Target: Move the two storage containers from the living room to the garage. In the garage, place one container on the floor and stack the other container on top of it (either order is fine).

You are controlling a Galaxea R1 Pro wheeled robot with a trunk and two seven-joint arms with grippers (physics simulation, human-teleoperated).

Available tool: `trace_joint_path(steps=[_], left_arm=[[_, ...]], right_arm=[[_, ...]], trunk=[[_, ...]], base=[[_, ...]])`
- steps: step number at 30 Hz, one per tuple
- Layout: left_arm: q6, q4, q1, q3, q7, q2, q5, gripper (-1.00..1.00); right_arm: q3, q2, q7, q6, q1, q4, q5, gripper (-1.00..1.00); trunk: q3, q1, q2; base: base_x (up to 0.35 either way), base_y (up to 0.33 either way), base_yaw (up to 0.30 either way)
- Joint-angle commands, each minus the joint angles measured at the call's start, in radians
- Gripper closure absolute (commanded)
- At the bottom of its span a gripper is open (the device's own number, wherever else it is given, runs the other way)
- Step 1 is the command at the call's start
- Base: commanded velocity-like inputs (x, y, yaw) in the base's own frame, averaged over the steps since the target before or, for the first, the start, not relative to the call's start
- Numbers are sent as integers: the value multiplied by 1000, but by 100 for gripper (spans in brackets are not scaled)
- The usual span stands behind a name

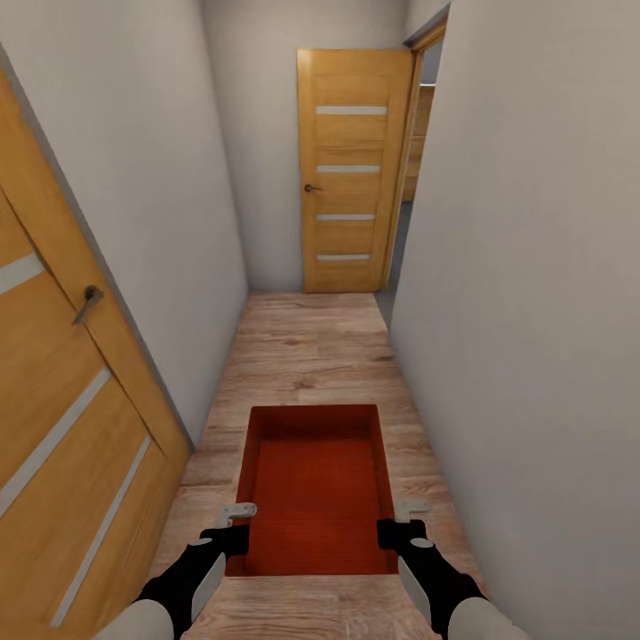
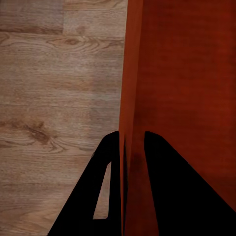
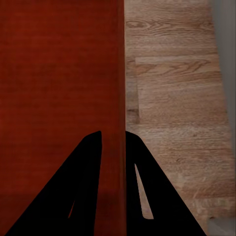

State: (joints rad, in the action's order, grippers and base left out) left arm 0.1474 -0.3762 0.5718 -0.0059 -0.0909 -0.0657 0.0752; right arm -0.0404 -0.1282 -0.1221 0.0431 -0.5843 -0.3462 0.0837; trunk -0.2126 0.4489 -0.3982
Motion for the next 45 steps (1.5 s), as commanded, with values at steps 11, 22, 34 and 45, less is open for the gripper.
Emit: trace_joint_path(steps=[11,22,34,45], left_arm=[[6,-3,-1,-17,-9,1,-34,100],[6,-3,-1,-17,-9,1,-33,100],[6,-1,-1,-17,-9,1,-34,100],[6,-1,-1,-17,-9,2,-33,100]], right_arm=[[-38,47,-91,4,-2,-69,13,100],[-38,47,-91,4,-2,-69,13,100],[-38,47,-91,4,-2,-69,13,100],[-38,47,-91,6,-2,-69,13,100]], trunk=[[-2,1,-2],[-2,1,-2],[-2,1,-2],[-2,1,-2]], base=[[338,0,0],[338,0,0],[338,0,0],[338,0,0]])
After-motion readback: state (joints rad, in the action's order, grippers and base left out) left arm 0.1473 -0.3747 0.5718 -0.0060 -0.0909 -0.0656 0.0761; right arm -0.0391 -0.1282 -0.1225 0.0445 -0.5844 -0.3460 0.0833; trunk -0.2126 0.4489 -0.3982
